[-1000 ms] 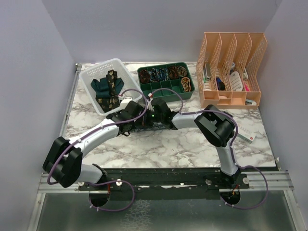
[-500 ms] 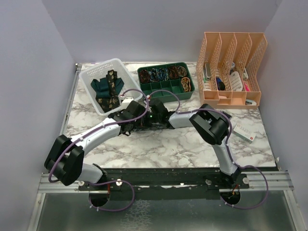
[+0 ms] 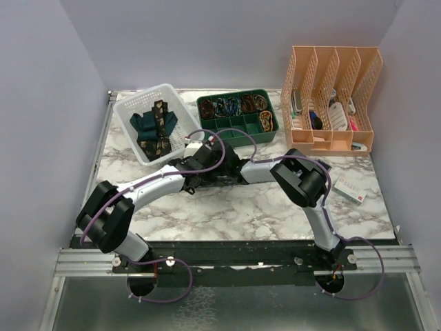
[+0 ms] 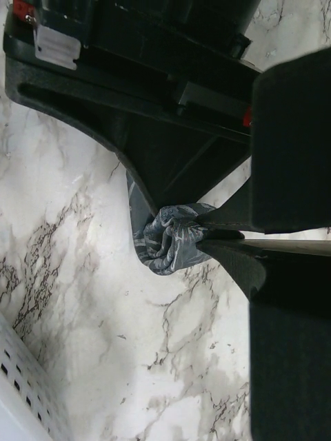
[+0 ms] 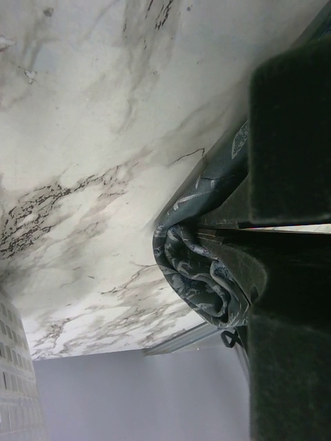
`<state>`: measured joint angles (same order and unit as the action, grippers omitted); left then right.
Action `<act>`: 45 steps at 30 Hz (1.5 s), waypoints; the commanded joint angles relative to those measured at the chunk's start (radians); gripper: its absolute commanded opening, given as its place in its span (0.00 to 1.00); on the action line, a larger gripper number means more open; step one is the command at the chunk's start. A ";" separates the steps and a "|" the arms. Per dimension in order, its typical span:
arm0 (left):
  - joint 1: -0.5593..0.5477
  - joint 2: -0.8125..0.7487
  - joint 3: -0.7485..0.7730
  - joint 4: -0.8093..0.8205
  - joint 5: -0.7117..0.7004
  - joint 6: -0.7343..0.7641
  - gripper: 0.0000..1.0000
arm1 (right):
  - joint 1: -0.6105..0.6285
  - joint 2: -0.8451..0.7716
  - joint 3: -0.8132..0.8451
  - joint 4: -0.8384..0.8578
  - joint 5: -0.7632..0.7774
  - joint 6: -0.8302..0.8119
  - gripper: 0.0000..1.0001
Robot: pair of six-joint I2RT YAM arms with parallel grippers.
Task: Roll the ties
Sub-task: Roll the tie at the center of the board.
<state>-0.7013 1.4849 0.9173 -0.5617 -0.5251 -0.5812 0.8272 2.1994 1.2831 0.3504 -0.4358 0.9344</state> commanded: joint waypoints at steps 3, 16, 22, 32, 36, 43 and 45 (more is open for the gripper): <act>-0.024 0.035 0.031 0.004 -0.022 -0.023 0.00 | 0.006 -0.009 -0.013 0.023 -0.021 0.028 0.09; -0.024 0.037 0.028 0.010 -0.037 -0.008 0.00 | -0.001 -0.148 -0.114 -0.033 0.113 -0.017 0.12; -0.024 0.043 0.037 0.031 -0.006 0.008 0.00 | -0.021 -0.234 -0.237 -0.031 0.218 0.015 0.11; -0.037 0.120 0.077 0.064 0.050 0.017 0.00 | -0.039 -0.385 -0.418 0.032 0.284 0.023 0.10; -0.045 0.151 0.095 0.080 0.089 0.012 0.05 | -0.039 -0.462 -0.481 0.023 0.330 0.021 0.11; -0.052 0.189 0.102 0.117 0.173 -0.013 0.32 | -0.040 -0.595 -0.555 -0.045 0.412 -0.003 0.12; -0.053 0.192 0.104 0.118 0.182 -0.020 0.39 | -0.040 -0.623 -0.569 -0.065 0.425 -0.011 0.12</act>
<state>-0.7456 1.6558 0.9955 -0.4683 -0.4126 -0.5785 0.7879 1.6363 0.7418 0.3389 -0.0910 0.9459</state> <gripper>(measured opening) 0.329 0.116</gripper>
